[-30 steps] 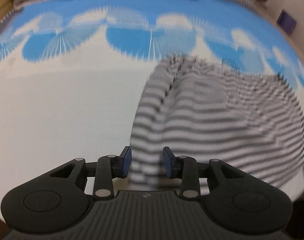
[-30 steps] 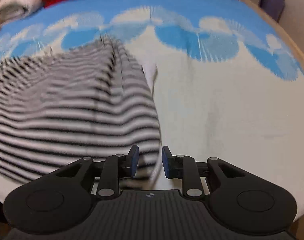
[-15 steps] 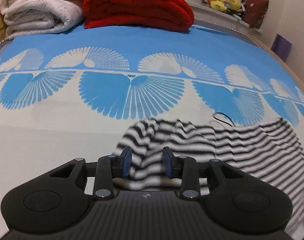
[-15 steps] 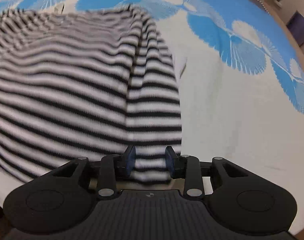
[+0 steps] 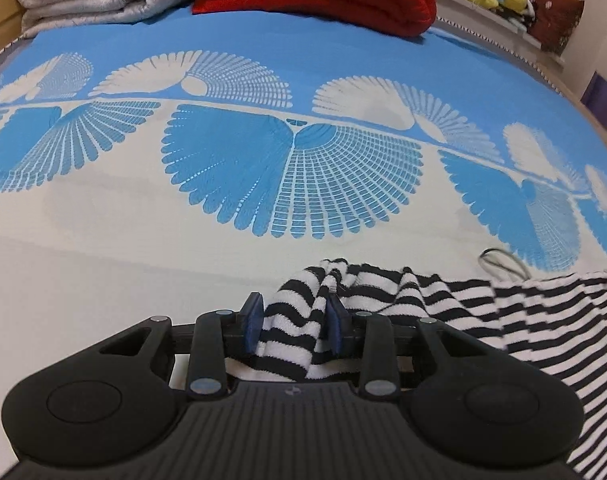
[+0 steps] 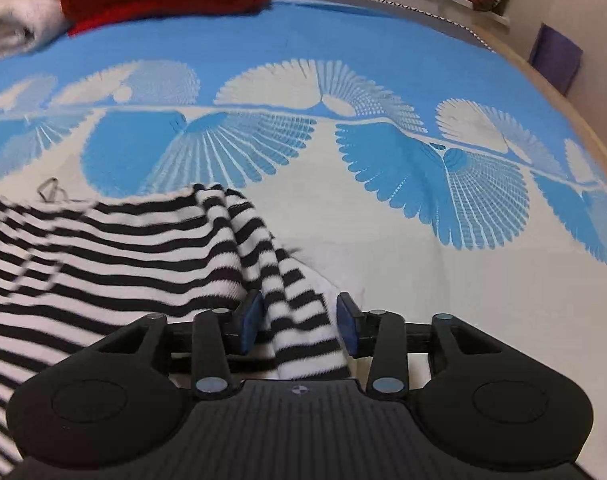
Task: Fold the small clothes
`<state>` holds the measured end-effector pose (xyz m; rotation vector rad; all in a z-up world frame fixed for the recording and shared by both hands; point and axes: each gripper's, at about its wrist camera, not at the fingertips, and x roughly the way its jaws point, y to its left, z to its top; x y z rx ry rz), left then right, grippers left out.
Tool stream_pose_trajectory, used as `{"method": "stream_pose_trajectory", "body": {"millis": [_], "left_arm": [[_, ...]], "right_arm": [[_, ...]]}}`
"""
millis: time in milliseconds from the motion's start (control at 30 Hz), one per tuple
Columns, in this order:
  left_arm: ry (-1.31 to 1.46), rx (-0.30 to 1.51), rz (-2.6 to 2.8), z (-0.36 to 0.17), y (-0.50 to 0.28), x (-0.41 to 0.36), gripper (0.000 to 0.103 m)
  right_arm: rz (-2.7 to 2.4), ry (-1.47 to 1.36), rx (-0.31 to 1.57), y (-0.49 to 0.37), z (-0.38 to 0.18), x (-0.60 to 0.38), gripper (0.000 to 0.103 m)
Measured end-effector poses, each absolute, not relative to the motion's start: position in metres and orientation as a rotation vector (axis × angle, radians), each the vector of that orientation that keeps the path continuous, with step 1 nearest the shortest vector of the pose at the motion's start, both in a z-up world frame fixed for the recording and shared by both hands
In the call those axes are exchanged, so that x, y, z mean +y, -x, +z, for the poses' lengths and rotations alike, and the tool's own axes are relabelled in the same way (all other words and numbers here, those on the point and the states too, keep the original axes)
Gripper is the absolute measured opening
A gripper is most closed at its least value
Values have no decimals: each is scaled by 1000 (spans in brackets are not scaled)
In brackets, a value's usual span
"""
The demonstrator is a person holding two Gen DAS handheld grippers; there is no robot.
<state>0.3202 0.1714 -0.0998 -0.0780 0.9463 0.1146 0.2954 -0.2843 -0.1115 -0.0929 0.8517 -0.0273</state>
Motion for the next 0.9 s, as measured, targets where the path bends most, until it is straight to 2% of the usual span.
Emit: {"method": "stream_pose_trajectory", "body": {"millis": [167,233,267,333,367,567,667,700,767,900], "left_arm": [[-49,917,105,-77,-318,155,41],[-27,876,69,-60,-309,153,51],[-8,865,43,-54,-304,153,51],[-8,846,0,-46,-295,152,51],[-22,833,-29,-44,-290,150,51],[-41,853,-293,-54,-273,139,50],[-102,1024,-223,-94,-281,140,49],[-140,1068,-180,-105,-281,142,45],[-140,1044,-172,-98,-278,143,45],[-76,947,-102,-57,-256,144,48]], "right_arm": [[-88,-9,867,-301,-112,-298,6],[-108,2,843,-298,-106,-298,7],[-114,-7,829,-295,-101,-300,9],[-121,-19,788,-286,-90,-302,21],[-119,-13,766,-282,-85,-303,23],[6,76,640,-242,-62,-293,27],[115,103,711,-233,-70,-288,29],[125,133,774,-235,-79,-287,30],[138,210,881,-234,-97,-286,30],[216,201,859,-215,-86,-294,31]]}}
